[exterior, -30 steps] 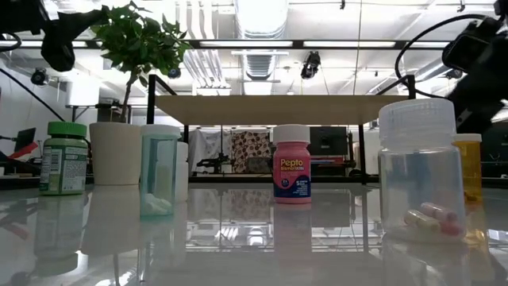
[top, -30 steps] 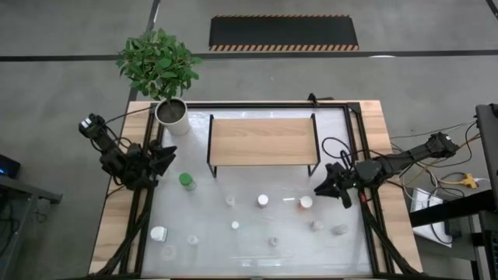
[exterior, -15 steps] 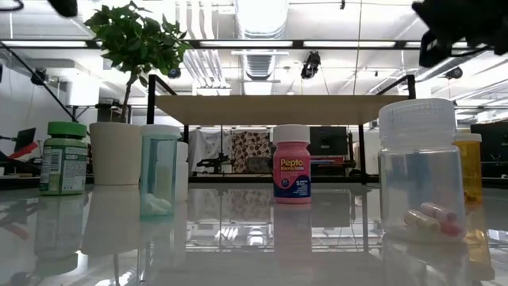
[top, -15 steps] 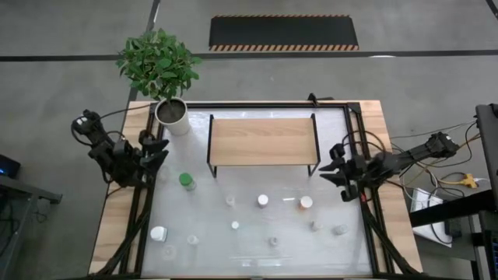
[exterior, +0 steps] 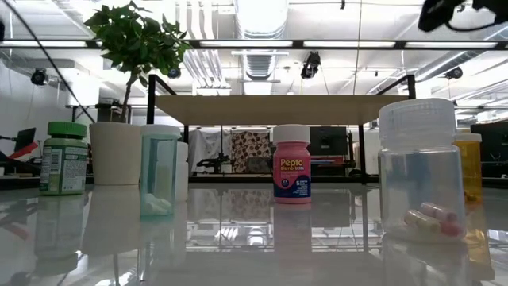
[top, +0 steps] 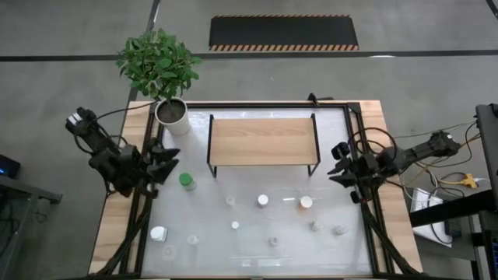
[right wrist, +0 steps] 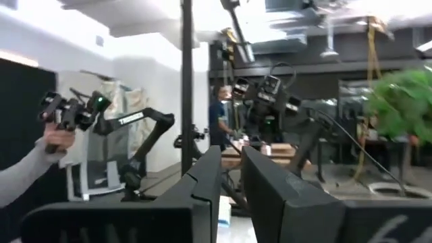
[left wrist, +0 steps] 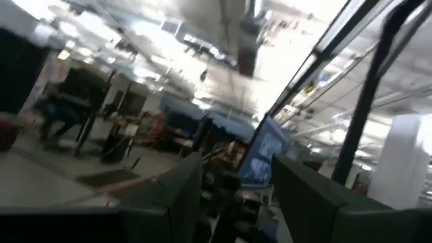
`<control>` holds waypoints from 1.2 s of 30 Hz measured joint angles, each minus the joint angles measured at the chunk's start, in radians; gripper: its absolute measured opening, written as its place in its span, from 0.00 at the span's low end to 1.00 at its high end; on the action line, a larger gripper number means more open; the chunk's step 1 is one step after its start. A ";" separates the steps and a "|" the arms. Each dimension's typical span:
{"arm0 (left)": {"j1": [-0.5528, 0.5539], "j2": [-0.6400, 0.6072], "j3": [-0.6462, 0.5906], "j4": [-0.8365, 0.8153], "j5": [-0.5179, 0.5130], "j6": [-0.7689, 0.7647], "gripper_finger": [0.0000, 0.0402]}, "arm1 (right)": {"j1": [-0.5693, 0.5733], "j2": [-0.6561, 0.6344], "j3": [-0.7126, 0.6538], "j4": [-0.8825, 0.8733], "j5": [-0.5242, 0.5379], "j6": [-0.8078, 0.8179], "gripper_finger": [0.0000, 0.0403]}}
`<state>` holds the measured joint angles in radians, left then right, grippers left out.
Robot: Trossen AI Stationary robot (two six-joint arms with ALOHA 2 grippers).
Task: Pick and place medicine bottles onto shelf by color
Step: Put the transparent pill bottle on the shelf
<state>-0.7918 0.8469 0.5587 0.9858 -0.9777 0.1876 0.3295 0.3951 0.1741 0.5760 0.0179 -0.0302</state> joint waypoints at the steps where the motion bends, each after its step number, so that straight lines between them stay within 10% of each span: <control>1: 0.000 0.033 0.031 -0.024 -0.007 -0.003 0.41 | 0.000 0.011 0.008 0.001 -0.017 -0.018 0.11; 21: 0.008 0.607 0.632 -0.535 -0.010 -0.258 0.18 | 0.157 0.099 0.226 -0.348 -0.044 -0.213 0.07; 36: 0.164 0.751 0.725 -1.319 0.423 -1.018 0.05 | 0.292 0.110 0.230 -0.335 -0.041 -0.226 0.07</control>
<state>-0.6277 1.5983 1.2839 -0.3336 -0.5547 -0.8300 0.6215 0.5052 0.4038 0.2405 -0.0233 -0.2560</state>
